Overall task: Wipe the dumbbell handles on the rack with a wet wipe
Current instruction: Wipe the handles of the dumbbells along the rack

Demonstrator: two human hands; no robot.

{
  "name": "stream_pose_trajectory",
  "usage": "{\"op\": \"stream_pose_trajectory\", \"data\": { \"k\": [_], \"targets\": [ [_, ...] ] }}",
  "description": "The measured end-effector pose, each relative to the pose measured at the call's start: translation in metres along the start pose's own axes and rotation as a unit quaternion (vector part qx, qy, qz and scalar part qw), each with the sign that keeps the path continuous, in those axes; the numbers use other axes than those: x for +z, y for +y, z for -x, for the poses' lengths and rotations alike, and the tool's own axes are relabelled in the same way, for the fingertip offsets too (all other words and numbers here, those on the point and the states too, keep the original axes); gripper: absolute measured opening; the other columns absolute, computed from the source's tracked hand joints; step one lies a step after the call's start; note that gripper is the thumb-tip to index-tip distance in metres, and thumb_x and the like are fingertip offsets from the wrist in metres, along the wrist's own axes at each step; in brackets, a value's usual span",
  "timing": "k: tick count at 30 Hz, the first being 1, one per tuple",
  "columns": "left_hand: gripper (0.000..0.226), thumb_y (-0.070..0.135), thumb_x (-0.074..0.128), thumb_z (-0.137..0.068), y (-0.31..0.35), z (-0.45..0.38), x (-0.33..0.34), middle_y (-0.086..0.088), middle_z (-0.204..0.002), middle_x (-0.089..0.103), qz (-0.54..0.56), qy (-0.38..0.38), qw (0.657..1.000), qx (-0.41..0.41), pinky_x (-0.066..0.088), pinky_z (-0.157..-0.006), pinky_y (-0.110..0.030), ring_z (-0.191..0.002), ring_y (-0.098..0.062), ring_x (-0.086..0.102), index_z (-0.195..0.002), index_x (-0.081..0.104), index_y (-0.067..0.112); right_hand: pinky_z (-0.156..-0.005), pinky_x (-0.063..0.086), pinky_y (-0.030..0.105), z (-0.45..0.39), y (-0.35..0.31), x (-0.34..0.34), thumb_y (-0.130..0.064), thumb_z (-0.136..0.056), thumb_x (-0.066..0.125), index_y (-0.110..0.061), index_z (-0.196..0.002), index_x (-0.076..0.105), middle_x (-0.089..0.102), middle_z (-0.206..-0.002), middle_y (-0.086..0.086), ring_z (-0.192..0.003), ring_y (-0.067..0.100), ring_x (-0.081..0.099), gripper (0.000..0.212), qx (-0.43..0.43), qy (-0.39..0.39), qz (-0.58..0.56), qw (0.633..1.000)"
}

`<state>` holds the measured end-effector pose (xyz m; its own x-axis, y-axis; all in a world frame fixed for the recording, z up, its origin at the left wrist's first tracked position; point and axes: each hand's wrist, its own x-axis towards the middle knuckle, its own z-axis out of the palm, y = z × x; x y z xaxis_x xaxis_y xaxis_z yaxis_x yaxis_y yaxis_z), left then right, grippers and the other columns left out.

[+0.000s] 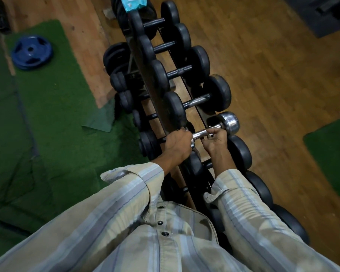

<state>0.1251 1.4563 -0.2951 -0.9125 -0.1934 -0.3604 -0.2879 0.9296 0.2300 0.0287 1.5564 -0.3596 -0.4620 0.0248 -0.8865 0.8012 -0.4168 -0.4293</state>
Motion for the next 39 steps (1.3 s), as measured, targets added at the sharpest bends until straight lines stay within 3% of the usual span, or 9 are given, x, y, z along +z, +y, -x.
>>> {"op": "stream_pose_trajectory", "data": {
  "k": [5, 9, 16, 22, 27, 30, 34, 36, 39],
  "targets": [
    [0.035, 0.014, 0.062, -0.092, -0.003, 0.000, -0.001, -0.015, -0.113, 0.067, 0.008, -0.002, 1.000, -0.006, 0.038, -0.070, -0.034, -0.100, -0.034, 0.065, -0.125, 0.058, 0.004, -0.086, 0.048, 0.038, -0.006, 0.003, -0.009, 0.009, -0.055, 0.042, -0.007, -0.088, 0.053, 0.052, -0.089, 0.008, -0.081, 0.024, 0.054, 0.039, 0.028, -0.038, -0.102, 0.994],
    [0.027, 0.014, 0.064, -0.091, -0.005, 0.000, -0.004, -0.015, -0.112, 0.067, 0.011, -0.012, 1.000, -0.013, 0.042, -0.070, -0.035, -0.098, -0.033, 0.066, -0.116, 0.062, 0.006, -0.106, 0.043, 0.039, -0.021, 0.009, -0.012, 0.007, -0.055, 0.041, -0.008, -0.090, 0.058, 0.058, -0.090, 0.010, -0.083, 0.026, 0.057, 0.042, 0.026, -0.041, -0.008, 0.999],
    [0.026, 0.010, 0.059, -0.092, 0.001, 0.000, -0.003, -0.018, -0.119, 0.065, -0.012, -0.017, 1.000, -0.015, 0.051, -0.083, -0.040, -0.107, -0.038, 0.065, -0.117, 0.062, 0.004, -0.047, 0.052, 0.020, -0.003, 0.029, -0.009, 0.009, -0.057, 0.034, -0.004, -0.075, 0.057, 0.064, -0.059, 0.007, -0.046, 0.018, 0.063, 0.032, 0.055, -0.119, 0.133, 0.982],
    [0.039, 0.014, 0.060, -0.092, 0.009, 0.001, -0.001, -0.020, -0.122, 0.063, -0.008, -0.025, 0.999, -0.023, 0.052, -0.082, -0.042, -0.107, -0.038, 0.064, -0.127, 0.057, -0.002, -0.044, 0.051, 0.022, -0.009, 0.030, -0.024, 0.008, -0.086, 0.056, -0.002, -0.086, 0.065, 0.064, -0.072, 0.013, -0.054, 0.018, 0.063, 0.013, -0.008, -0.073, 0.183, 0.980],
    [0.050, 0.021, 0.060, -0.091, 0.011, 0.004, 0.005, -0.022, -0.131, 0.055, 0.015, -0.047, 0.998, -0.042, 0.051, -0.090, -0.046, -0.112, -0.039, 0.058, -0.135, 0.051, -0.003, -0.037, 0.045, 0.020, -0.009, 0.035, -0.029, 0.008, -0.081, 0.071, 0.001, -0.085, 0.060, 0.061, -0.068, 0.016, -0.038, 0.012, 0.059, 0.013, -0.064, -0.037, 0.218, 0.973],
    [0.062, 0.028, 0.059, -0.092, 0.012, 0.004, 0.013, -0.019, -0.153, 0.038, 0.037, -0.069, 0.995, -0.057, 0.047, -0.098, -0.049, -0.124, -0.041, 0.050, -0.145, 0.042, 0.000, -0.040, 0.047, 0.023, -0.010, 0.031, -0.035, 0.010, -0.080, 0.068, 0.001, -0.078, 0.059, 0.060, -0.067, 0.016, -0.044, 0.017, 0.058, 0.012, -0.081, -0.020, 0.245, 0.966],
    [0.072, 0.030, 0.060, -0.091, 0.013, 0.006, 0.017, -0.016, -0.161, 0.028, 0.063, -0.073, 0.992, -0.080, 0.044, -0.104, -0.048, -0.134, -0.039, 0.044, -0.152, 0.033, 0.004, -0.045, 0.051, 0.026, -0.010, 0.027, -0.045, 0.011, -0.072, 0.068, 0.009, -0.095, 0.070, 0.065, -0.075, 0.019, -0.056, 0.024, 0.061, 0.023, -0.106, -0.042, 0.258, 0.959],
    [0.063, 0.032, 0.062, -0.088, 0.014, 0.008, 0.018, -0.018, -0.151, 0.040, 0.065, -0.066, 0.992, -0.082, 0.048, -0.100, -0.045, -0.129, -0.037, 0.049, -0.143, 0.046, 0.005, -0.053, 0.056, 0.029, -0.010, 0.025, -0.052, 0.004, -0.076, 0.068, 0.000, -0.099, 0.073, 0.068, -0.079, 0.013, -0.066, 0.024, 0.063, 0.024, -0.171, -0.043, 0.330, 0.927],
    [0.038, 0.039, 0.067, -0.078, 0.021, 0.020, 0.015, -0.014, -0.124, 0.058, 0.093, -0.058, 0.991, -0.076, 0.054, -0.080, -0.037, -0.105, -0.030, 0.059, -0.107, 0.064, 0.014, -0.080, 0.054, 0.028, -0.003, 0.021, -0.066, -0.025, -0.081, 0.072, -0.022, -0.103, 0.077, 0.076, -0.089, -0.005, -0.085, 0.011, 0.069, 0.023, -0.338, -0.037, 0.500, 0.797]
  ]
}}
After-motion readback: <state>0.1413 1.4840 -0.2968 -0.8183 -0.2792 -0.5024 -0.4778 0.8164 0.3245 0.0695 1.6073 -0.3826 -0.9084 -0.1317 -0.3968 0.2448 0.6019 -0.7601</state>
